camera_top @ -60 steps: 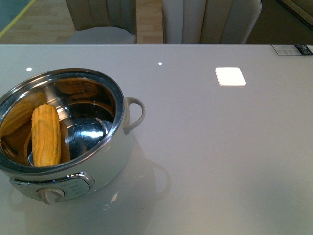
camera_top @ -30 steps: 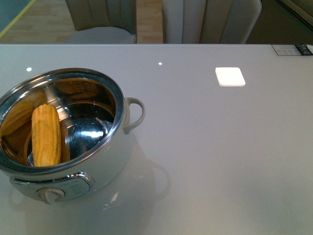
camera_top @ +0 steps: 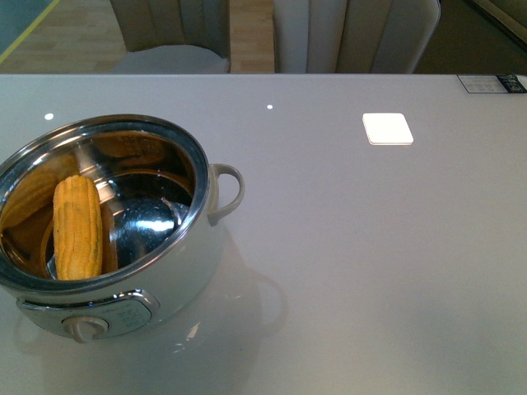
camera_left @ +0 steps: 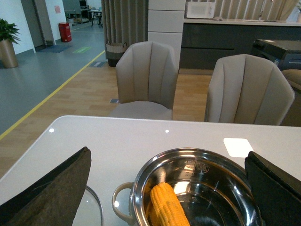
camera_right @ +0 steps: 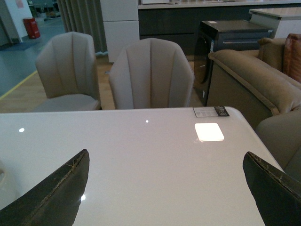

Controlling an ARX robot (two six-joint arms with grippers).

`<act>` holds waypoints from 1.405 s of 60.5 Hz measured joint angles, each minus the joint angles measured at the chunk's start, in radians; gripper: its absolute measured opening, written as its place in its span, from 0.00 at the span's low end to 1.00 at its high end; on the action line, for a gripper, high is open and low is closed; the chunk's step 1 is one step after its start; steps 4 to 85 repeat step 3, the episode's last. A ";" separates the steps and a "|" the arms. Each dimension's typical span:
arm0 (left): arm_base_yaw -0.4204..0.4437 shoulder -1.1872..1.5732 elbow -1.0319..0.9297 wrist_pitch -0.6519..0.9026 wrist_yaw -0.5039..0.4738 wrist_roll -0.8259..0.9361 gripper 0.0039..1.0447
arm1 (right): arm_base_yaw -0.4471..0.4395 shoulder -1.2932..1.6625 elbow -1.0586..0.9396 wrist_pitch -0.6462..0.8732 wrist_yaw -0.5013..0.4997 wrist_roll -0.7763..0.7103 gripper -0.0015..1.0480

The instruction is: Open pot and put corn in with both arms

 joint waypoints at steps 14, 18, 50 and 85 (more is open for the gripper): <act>0.000 0.000 0.000 0.000 0.000 0.000 0.93 | 0.000 0.000 0.000 0.000 0.000 0.000 0.91; 0.000 0.000 0.000 0.000 0.000 0.000 0.93 | 0.000 0.000 0.000 0.000 0.000 0.000 0.91; 0.000 0.000 0.000 0.000 0.000 0.000 0.93 | 0.000 0.000 0.000 0.000 0.000 0.000 0.91; 0.000 0.000 0.000 0.000 0.000 0.000 0.93 | 0.000 0.000 0.000 0.000 0.000 0.000 0.91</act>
